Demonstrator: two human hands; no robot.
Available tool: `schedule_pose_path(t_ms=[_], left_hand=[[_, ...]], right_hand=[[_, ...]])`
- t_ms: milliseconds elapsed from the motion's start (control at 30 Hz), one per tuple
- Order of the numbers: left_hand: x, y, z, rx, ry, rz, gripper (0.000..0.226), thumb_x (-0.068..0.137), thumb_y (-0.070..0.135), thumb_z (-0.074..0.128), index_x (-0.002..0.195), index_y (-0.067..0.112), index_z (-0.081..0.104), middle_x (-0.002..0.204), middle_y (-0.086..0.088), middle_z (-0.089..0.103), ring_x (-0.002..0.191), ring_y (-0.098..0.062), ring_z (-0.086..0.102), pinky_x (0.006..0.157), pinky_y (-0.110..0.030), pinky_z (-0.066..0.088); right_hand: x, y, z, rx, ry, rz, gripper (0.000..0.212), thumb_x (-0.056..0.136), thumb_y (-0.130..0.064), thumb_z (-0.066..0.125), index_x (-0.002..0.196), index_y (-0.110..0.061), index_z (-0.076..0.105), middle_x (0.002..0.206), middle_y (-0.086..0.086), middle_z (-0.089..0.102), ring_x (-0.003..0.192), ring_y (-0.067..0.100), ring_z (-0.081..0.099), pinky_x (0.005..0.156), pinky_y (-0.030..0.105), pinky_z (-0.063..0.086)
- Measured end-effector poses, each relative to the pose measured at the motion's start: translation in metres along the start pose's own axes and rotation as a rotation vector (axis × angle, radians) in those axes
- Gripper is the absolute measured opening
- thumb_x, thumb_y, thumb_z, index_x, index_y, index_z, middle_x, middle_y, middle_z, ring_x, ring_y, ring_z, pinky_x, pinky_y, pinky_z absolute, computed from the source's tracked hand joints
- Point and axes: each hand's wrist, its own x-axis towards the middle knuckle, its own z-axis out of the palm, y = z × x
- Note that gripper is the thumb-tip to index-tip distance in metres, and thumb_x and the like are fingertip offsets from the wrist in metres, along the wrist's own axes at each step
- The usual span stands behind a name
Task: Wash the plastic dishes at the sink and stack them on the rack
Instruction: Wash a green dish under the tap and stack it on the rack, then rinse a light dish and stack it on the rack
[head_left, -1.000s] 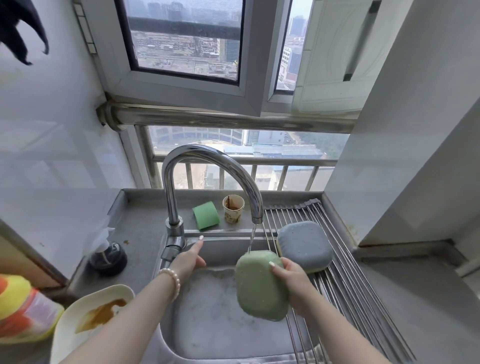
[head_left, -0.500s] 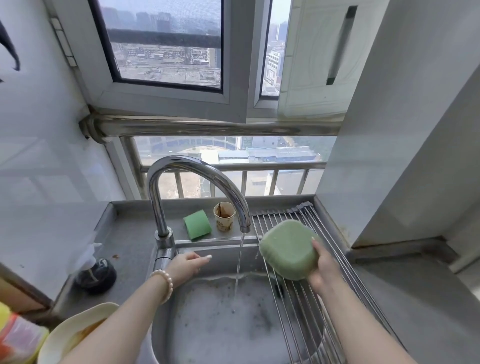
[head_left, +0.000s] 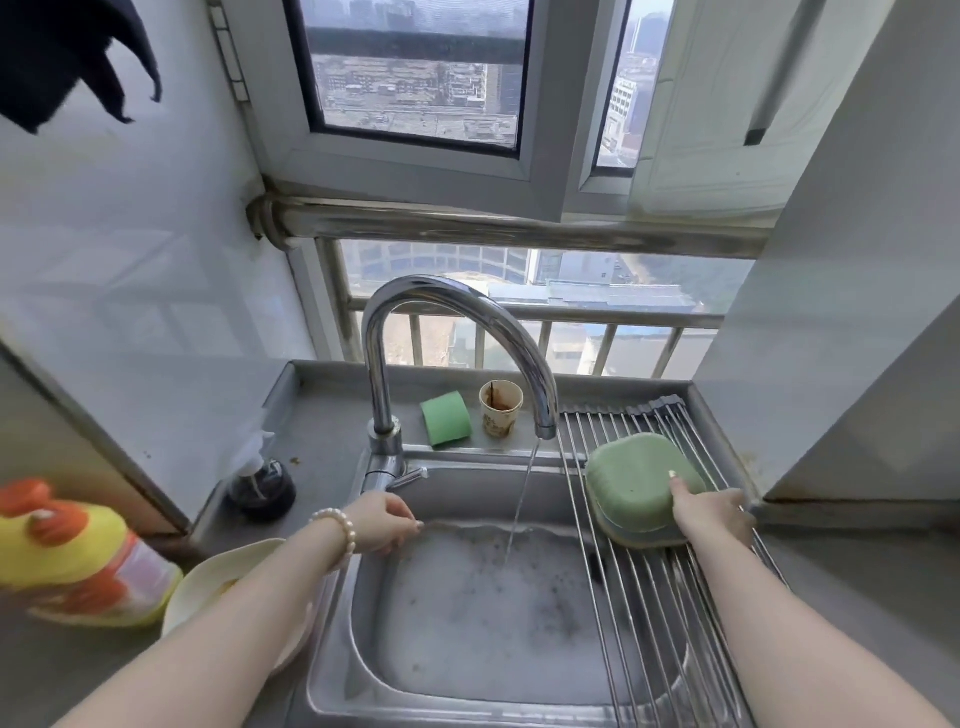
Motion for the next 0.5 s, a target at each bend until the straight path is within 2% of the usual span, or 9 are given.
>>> schedule_pose_path(t_ms=[100,167,233,333,433,500], left_hand=[[-0.006,-0.008,-0.007,0.022,0.035,-0.024,0.009,0.089,0.021,0.065,0.083,0.014,0.063,0.071,0.001,0.062,0.062,-0.014,0.057,0.066,-0.025,0.052],[-0.012,-0.012,-0.011,0.022,0.047,-0.027,0.01,0.088,0.021,0.066,0.081,0.015,0.063,0.071,0.001,0.061,0.065,-0.016,0.057,0.073,-0.029,0.053],[-0.018,-0.019,-0.018,0.033,0.082,-0.019,0.008,0.088,0.021,0.066,0.084,0.015,0.064,0.073,0.002,0.062,0.071,-0.016,0.059,0.076,-0.027,0.052],[-0.029,-0.032,-0.033,0.087,0.163,-0.012,0.008,0.087,0.014,0.064,0.093,0.015,0.069,0.081,0.006,0.065,0.083,-0.012,0.062,0.072,-0.012,0.047],[-0.038,-0.047,-0.044,0.273,0.191,-0.081,0.033,0.085,0.001,0.049,0.106,0.018,0.068,0.115,0.0,0.065,0.108,-0.018,0.06,0.091,-0.023,0.048],[-0.042,-0.056,-0.048,0.401,0.155,-0.131,0.047,0.085,-0.005,0.043,0.12,0.02,0.061,0.13,-0.003,0.054,0.118,-0.022,0.054,0.097,-0.028,0.046]], right_hand=[[-0.007,-0.008,0.003,-0.127,0.054,-0.084,0.068,0.09,-0.022,0.056,0.144,-0.001,0.02,0.14,0.029,0.03,0.125,0.044,0.039,0.096,0.052,0.039],[-0.008,-0.007,0.003,-0.204,0.031,-0.126,0.065,0.089,-0.011,0.052,0.145,-0.005,0.02,0.141,0.029,0.028,0.125,0.043,0.038,0.096,0.051,0.04],[-0.007,-0.004,0.001,-0.251,0.028,-0.157,0.059,0.088,-0.008,0.051,0.143,-0.008,0.028,0.139,0.028,0.029,0.126,0.042,0.036,0.097,0.05,0.038],[-0.007,0.002,0.002,-0.275,0.165,-0.257,0.045,0.087,-0.011,0.051,0.131,-0.004,0.042,0.131,0.028,0.036,0.119,0.042,0.039,0.095,0.049,0.037],[-0.024,0.003,0.025,-0.232,0.26,-0.487,0.026,0.087,-0.015,0.051,0.106,0.002,0.049,0.112,0.028,0.049,0.102,0.04,0.049,0.091,0.051,0.042],[-0.048,-0.002,0.044,-0.173,0.169,-0.616,0.016,0.088,-0.017,0.052,0.094,-0.002,0.048,0.099,0.022,0.052,0.088,0.034,0.051,0.082,0.048,0.046]])
